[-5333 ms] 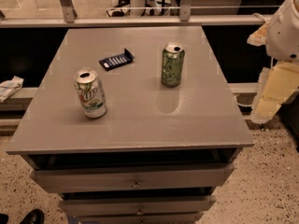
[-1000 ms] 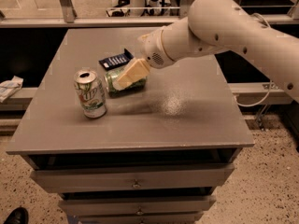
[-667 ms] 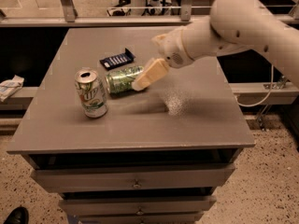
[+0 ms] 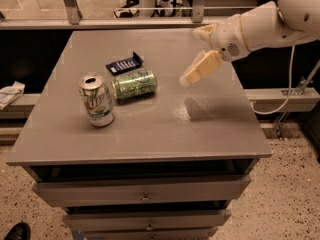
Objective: Knock green can over
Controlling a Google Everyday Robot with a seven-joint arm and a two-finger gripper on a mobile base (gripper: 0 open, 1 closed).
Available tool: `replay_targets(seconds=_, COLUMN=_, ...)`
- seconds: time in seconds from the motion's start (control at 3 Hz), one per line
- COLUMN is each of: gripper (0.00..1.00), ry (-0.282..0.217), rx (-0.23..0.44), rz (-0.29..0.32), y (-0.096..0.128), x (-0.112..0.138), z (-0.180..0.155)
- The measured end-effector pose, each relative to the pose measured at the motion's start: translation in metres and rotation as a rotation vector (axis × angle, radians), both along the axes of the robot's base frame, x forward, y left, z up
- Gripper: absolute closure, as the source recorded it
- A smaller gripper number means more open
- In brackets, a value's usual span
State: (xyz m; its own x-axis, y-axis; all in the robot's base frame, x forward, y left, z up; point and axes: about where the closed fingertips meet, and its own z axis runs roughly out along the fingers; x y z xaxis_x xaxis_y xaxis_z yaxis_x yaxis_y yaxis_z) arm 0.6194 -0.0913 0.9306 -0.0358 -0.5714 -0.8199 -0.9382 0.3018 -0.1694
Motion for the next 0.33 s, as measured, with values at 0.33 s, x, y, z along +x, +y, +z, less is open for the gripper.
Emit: replay_targets(seconds=0.33, gripper=0.00, ry=-0.012, rx=-0.002, rz=0.019, y=-0.0019, x=-0.0029, z=0.0140)
